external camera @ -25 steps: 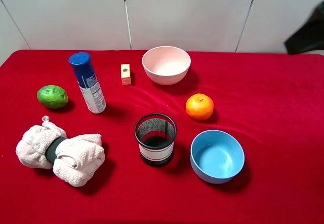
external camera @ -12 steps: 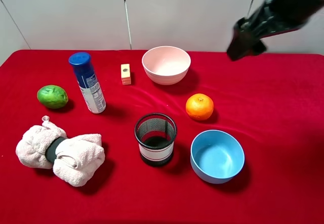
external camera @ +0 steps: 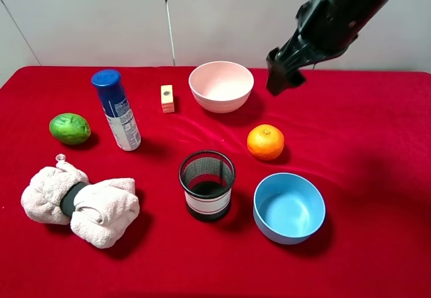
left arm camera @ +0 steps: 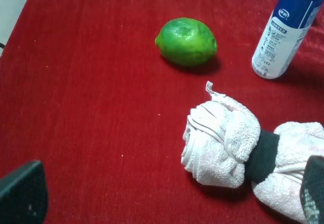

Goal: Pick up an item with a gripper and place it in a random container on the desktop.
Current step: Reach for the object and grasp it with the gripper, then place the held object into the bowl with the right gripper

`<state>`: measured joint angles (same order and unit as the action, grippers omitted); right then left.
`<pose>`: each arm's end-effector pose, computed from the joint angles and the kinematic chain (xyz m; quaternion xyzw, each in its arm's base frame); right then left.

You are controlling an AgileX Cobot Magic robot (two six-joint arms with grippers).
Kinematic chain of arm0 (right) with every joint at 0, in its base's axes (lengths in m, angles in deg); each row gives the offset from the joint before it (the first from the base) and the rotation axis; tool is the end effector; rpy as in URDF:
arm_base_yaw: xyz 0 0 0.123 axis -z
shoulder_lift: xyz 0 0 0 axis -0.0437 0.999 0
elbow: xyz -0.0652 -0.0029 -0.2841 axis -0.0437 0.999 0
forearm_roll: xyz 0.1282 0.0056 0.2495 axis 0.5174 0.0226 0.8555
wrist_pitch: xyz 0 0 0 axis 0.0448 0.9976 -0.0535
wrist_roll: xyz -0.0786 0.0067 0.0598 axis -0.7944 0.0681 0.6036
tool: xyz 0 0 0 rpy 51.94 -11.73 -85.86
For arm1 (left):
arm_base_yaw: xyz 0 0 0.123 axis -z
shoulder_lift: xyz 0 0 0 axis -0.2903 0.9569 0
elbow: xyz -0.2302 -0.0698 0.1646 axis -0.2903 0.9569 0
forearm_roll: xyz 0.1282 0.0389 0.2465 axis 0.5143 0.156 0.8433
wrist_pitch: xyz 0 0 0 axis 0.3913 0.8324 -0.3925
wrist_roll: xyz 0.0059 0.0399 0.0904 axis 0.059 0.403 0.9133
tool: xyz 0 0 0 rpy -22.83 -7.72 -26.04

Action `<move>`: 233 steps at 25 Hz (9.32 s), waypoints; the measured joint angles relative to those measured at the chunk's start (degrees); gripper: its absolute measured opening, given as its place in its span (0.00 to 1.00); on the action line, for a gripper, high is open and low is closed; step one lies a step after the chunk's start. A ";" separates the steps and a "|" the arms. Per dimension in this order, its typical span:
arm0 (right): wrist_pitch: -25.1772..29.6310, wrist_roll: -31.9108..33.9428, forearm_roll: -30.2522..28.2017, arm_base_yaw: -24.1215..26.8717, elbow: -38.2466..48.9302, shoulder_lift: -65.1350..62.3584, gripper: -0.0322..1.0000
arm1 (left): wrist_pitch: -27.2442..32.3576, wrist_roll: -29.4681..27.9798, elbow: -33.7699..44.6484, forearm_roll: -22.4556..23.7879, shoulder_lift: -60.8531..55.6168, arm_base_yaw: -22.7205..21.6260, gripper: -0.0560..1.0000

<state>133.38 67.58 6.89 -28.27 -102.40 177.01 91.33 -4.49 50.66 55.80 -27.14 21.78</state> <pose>0.3141 0.1884 0.2627 -0.3486 0.9125 0.0431 0.2095 0.0207 0.0117 0.2881 -0.0285 0.8499 0.0170 0.5259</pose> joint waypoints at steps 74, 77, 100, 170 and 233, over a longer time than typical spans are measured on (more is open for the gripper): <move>-11.52 -1.72 1.24 0.00 -0.30 27.00 0.57 | 0.00 -0.04 0.00 0.00 0.00 0.00 0.99; -11.52 -1.72 1.24 0.00 -0.30 27.00 0.57 | 0.00 -0.04 0.00 0.00 0.00 0.00 0.99; -4.52 3.03 -0.33 0.00 -0.30 19.29 0.57 | 0.00 -0.04 0.00 0.00 0.00 0.00 0.99; 19.87 8.78 3.22 0.00 -35.97 28.28 0.57 | 0.00 -0.04 0.00 0.00 0.00 0.00 0.99; -9.49 8.80 4.64 0.00 -37.79 39.31 0.67 | 0.00 -0.04 0.00 0.00 0.00 0.00 0.99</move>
<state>123.89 76.38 11.53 -28.27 -140.19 216.32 91.33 -4.52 50.66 55.80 -27.14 21.78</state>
